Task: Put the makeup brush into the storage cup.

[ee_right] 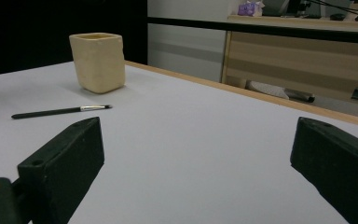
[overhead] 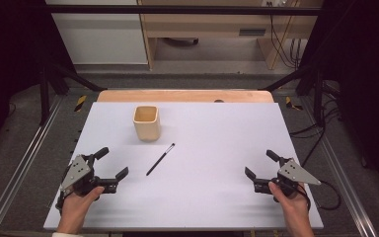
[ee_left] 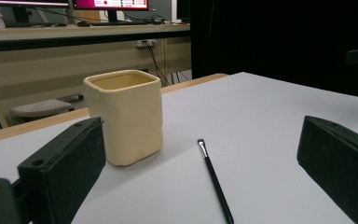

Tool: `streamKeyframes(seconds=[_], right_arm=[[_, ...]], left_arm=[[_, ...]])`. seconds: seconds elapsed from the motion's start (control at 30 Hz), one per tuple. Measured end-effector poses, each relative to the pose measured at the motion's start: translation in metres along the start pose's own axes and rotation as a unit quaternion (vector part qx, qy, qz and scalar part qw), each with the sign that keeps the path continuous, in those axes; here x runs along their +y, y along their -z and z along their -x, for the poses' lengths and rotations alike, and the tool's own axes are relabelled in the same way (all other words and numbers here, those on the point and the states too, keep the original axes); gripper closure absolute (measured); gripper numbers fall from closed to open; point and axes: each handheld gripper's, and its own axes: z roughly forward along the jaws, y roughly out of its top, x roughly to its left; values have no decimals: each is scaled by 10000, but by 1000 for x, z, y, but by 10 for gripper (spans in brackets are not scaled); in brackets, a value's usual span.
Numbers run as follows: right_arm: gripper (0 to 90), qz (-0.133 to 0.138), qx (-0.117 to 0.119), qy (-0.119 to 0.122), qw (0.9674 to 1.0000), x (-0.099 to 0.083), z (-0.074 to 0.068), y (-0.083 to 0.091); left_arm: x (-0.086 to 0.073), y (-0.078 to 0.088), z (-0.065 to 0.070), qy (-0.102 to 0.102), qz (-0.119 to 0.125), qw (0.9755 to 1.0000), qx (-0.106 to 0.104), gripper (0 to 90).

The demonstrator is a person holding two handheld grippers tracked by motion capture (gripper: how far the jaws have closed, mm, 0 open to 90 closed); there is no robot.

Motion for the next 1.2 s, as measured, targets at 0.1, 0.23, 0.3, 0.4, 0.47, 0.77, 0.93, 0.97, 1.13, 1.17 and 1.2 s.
streamKeyframes(seconds=[0.1,0.23,0.3,0.4,0.47,0.77,0.93,0.97,1.13,1.17,1.2], right_arm=[[30,3,-25,-4,10000,0,0,0],[27,-24,-77,50,10000,0,0,0],[25,-73,-145,63,9998,0,-1,0],[25,-112,-244,64,9996,0,-1,0],[23,-148,-302,58,9994,-1,0,1],[22,-192,-279,111,9994,0,-2,3],[22,-241,-244,150,9993,0,-3,3],[22,-247,-240,144,9993,-1,-4,3],[23,-280,-240,143,9992,-1,-4,2],[23,-283,-243,149,9992,-1,-4,2],[23,-286,-241,144,9992,-1,-4,2]], left_arm=[[0,0,1,10,-43,10000,-5,10],[0,-1,3,13,-123,9999,-5,12],[-1,-4,6,-8,-213,9998,-38,12],[-1,-9,10,-60,-351,9993,-112,15],[-3,-16,15,-54,-508,9985,-198,19],[2,-47,34,-260,-1037,9935,-399,19],[11,-65,36,-350,-1503,9877,-255,25],[12,-69,36,-333,-1625,9859,-207,27],[17,-88,36,-310,-2075,9776,-133,33],[18,-91,36,-319,-2150,9760,-117,34],[19,-94,35,-323,-2209,9747,-93,34]])
